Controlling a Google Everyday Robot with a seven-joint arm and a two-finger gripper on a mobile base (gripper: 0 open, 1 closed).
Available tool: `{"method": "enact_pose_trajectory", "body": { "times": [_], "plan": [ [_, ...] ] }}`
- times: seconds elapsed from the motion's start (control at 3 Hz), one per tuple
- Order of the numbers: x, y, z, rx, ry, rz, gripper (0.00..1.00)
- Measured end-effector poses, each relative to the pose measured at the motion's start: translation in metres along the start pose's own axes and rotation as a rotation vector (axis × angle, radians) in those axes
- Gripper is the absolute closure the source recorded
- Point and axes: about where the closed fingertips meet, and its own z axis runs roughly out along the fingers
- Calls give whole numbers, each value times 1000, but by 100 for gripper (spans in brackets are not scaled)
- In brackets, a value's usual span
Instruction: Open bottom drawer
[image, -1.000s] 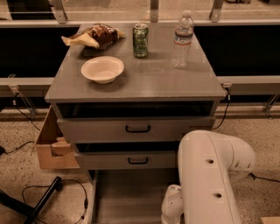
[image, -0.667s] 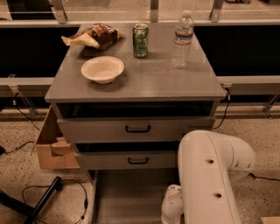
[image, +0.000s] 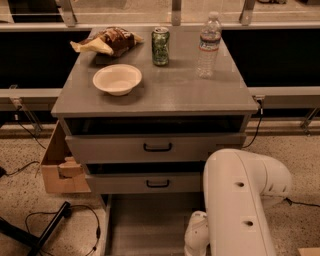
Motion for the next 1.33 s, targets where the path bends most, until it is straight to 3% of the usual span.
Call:
{"method": "enact_pose_trajectory", "body": {
  "times": [1.0,1.33],
  "plan": [
    [0,0,0,0,0,0,13],
    [0,0,0,0,0,0,0]
  ]
}}
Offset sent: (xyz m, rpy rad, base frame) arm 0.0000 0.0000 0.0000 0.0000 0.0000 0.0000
